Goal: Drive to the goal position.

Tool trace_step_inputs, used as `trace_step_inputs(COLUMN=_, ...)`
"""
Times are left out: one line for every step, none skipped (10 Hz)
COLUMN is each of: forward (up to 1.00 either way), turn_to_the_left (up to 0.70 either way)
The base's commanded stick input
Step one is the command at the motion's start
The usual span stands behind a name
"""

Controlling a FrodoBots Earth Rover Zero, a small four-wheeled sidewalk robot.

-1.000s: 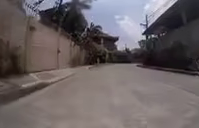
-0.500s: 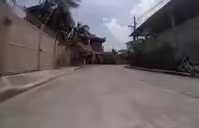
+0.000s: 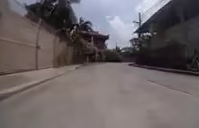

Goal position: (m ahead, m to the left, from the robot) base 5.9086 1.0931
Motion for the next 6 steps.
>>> trace_step_inputs(forward=1.0, turn_to_the_left=0.0)
trace_step_inputs(forward=1.0, turn_to_the_left=0.0)
trace_step_inputs(forward=1.0, turn_to_the_left=0.0)
trace_step_inputs(forward=1.0, turn_to_the_left=0.0)
trace_step_inputs(forward=1.0, turn_to_the_left=0.0)
trace_step_inputs(forward=1.0, turn_to_the_left=-0.01)
